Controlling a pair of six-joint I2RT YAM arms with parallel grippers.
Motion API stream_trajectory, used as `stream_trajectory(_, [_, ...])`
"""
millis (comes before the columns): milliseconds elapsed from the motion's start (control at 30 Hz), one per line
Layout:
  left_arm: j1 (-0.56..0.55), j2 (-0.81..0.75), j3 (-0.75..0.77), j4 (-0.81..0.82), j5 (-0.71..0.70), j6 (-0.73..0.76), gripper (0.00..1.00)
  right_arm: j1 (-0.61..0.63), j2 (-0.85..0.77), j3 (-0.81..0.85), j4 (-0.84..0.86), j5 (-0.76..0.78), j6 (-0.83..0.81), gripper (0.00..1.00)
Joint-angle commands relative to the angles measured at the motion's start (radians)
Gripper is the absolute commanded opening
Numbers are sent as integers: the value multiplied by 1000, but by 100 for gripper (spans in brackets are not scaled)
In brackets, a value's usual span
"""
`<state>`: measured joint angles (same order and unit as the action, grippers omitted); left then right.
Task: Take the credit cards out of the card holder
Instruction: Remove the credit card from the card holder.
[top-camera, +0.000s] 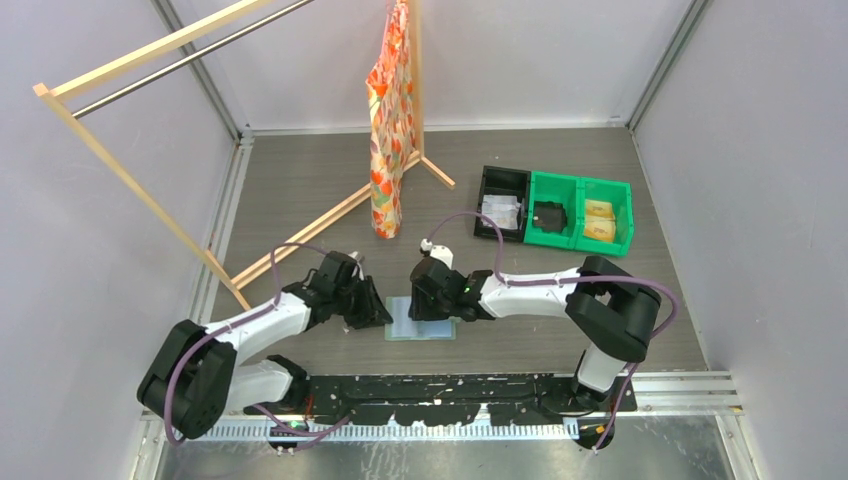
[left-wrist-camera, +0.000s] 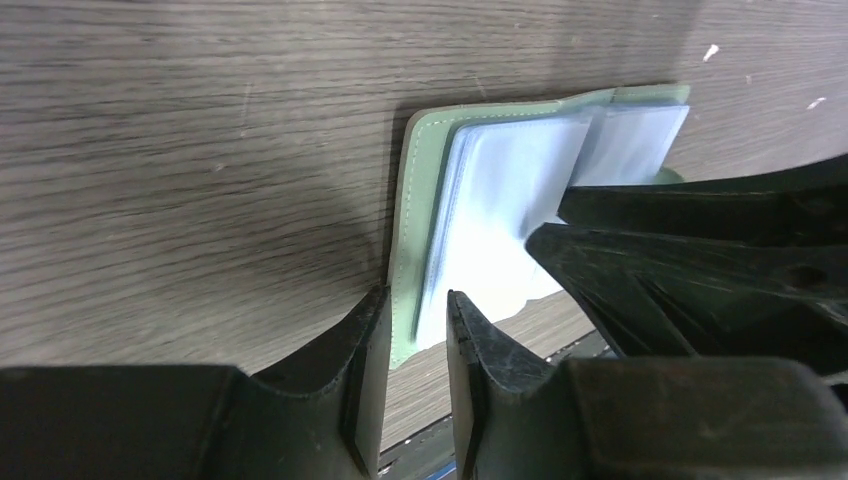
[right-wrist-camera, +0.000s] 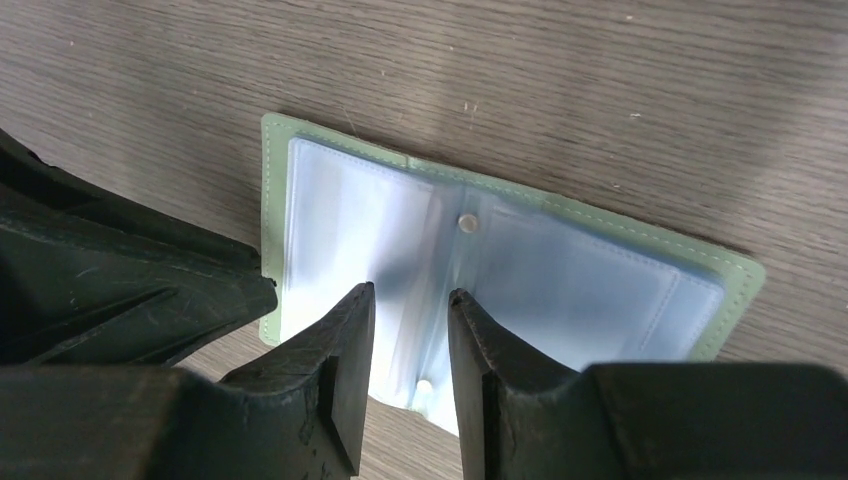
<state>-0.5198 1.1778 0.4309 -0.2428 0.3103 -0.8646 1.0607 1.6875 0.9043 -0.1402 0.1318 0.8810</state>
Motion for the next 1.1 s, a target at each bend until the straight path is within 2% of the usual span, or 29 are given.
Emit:
stream_trajectory(0, [1,-31,-41,170,82,-72,28,-10,5,-37,71,-7,39,38])
stream_trajectory(133, [1,-46,-67,271,117,-126,27,-9,22,-56,92,-14,46,38])
stream_trajectory(367, [1,-42,-72,343,151,-157,26,-9,59,-54,122,-40,58,37])
stream_trajectory(467, [1,-34,-81,370,157,-166,18,-10,53,-59,124,-41,61,36])
stream_trajectory(567, [1,-24,-81,378,158,-168,2,-10,35,-66,114,-42,63,36])
stream_trajectory(600, [1,-25,-81,377,157,-168,1,-10,25,-67,110,-41,62,36])
stream_trajectory(900, [1,-100,-73,304,110,-158,1,-9,-54,-71,-11,43,43,37])
stream_trajectory(1067, [1,-132,-66,259,91,-144,1,-10,-96,-50,-137,98,33,36])
